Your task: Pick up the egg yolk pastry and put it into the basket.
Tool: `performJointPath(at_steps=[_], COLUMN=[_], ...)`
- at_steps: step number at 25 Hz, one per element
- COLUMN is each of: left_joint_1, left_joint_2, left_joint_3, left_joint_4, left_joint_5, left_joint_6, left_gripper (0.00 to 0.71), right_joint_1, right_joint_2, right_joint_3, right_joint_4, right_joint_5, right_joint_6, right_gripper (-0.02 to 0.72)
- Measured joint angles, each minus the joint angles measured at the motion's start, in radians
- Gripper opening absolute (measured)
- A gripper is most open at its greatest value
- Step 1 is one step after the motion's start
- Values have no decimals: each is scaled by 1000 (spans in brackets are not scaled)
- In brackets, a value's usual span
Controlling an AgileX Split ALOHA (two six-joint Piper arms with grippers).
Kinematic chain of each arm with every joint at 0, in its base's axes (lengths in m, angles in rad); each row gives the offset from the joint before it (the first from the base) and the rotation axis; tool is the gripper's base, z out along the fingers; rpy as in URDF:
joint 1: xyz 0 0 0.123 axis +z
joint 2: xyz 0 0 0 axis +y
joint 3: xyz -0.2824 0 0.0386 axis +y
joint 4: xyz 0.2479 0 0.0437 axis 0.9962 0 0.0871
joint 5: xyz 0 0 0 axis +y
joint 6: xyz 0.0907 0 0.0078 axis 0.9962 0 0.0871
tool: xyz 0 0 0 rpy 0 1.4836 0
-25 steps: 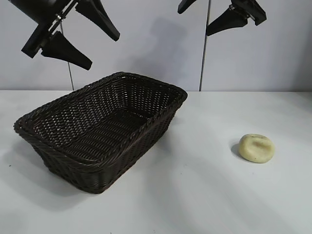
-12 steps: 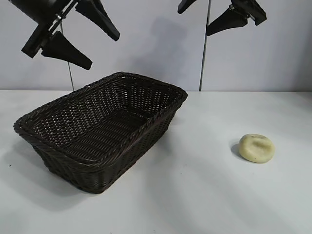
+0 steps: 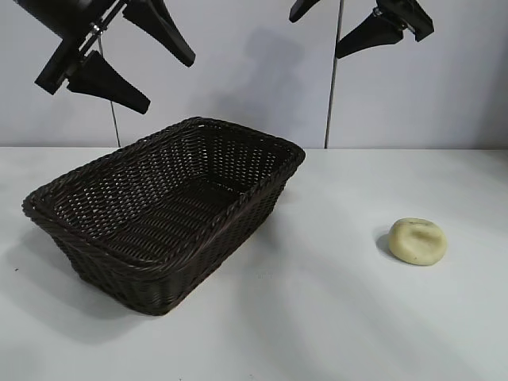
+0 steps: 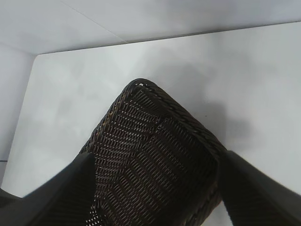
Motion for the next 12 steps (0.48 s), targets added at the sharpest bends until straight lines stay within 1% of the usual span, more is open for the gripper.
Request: performJointPath(at_steps=[4, 8, 12], left_joint_1=[0, 0, 0], left_joint_2=[0, -1, -32], left_joint_3=[0, 0, 0], left_joint_4=[0, 2, 85], left_joint_5=[0, 34, 48], left_joint_6=[0, -46, -174], left_gripper=[511, 511, 511], right_joint_1=[0, 0, 0], right_joint_2=[0, 0, 0], right_joint_3=[0, 0, 0], right_joint_4=[0, 0, 0], right_joint_5=[0, 0, 1], right_joint_6=[0, 0, 0], right_gripper=[528, 528, 528])
